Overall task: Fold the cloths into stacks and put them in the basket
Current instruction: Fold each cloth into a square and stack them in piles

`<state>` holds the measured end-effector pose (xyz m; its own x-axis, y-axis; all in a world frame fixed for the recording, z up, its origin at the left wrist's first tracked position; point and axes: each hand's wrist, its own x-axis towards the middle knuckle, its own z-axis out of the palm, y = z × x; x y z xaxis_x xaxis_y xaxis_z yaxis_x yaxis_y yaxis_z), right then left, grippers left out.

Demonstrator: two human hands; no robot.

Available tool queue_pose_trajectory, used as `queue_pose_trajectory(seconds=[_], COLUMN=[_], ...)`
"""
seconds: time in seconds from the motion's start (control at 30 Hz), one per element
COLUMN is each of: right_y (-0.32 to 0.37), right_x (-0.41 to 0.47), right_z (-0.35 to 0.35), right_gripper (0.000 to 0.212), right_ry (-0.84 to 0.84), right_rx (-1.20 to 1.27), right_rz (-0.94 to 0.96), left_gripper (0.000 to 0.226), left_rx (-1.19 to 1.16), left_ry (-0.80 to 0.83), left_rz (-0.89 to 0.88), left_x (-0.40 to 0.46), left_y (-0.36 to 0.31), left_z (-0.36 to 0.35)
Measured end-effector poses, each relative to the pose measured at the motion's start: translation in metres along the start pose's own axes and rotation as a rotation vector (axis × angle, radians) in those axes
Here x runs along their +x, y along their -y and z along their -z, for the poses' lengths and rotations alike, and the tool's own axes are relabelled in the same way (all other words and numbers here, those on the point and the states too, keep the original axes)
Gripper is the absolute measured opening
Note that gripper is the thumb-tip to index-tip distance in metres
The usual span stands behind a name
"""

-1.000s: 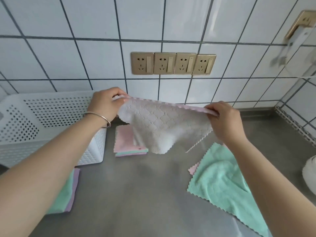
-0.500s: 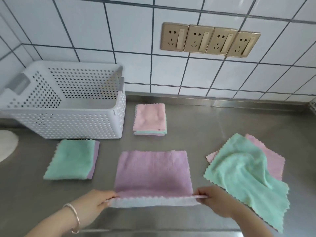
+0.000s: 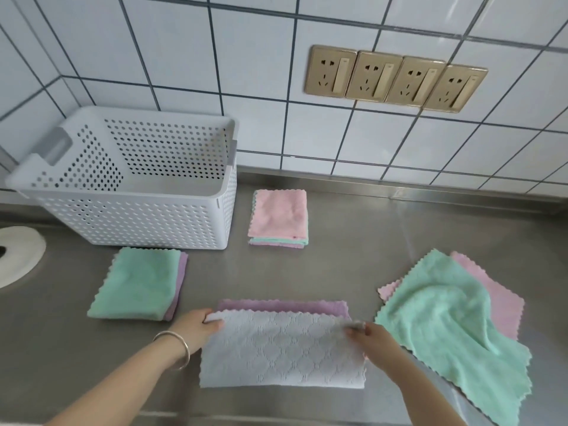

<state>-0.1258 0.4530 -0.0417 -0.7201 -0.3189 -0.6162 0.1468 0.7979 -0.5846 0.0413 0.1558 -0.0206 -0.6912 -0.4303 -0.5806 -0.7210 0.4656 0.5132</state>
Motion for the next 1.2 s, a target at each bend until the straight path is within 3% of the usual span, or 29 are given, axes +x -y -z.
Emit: queue_pose_trajectory(seconds=[0.07,0.23,0.47,0.67,0.8,0.9,0.97,1.1,1.2], right_y=[0.006,0.013,0.012,0.016,0.018,0.015,0.008,-0.009,-0.014], right_x=[0.007,0.018,0.025,0.03,0.03,0.024,0.012,-0.016,-0.029], right_z=[-0.002,-0.004,-0.007,-0.012,-0.013,-0.013,-0.017,-0.036,-0.051], right_gripper=[0.015,0.022,0.027,0.044,0.03,0.024,0.028,0.032,0.032], right_ry=[-0.051,-0.127,-0.215,-0.294,-0.315,-0.359,-0.411,-0.46,-0.458], right_rx=[-0.013,-0.108,-0.155,-0.15,-0.055,0.179,0.257,0.228,0.223], right_rz=[0.006,0.019,-0.005,-0.129,-0.146,-0.112,-0.084,-0.145,-0.194], left_gripper=[0.009,0.031,0.031,0.035,0.035,0.032,0.051,0.05,0.062], left_rx=[-0.026,-0.031,-0.013,0.08,0.262,0.36,0.373,0.609,0.826], left_ry=[-0.046,-0.106,-0.109,-0.143,-0.217,-0.472,-0.57,-0.384,-0.173], left_rz=[0.055,0.135,0.172,0.226,0.206,0.048,-0.178,-0.633,-0.731], left_x=[0.011,0.031,0.047,0.055,0.052,0.039,0.035,0.027,0.03], left_y=[-0.005,-0.005,0.0,0.0,-0.005,-0.012,-0.014,-0.027,-0.038], left_z=[-0.001,-0.009,-0.014,-0.017,-0.021,-0.025,-0.039,-0.083,-0.112])
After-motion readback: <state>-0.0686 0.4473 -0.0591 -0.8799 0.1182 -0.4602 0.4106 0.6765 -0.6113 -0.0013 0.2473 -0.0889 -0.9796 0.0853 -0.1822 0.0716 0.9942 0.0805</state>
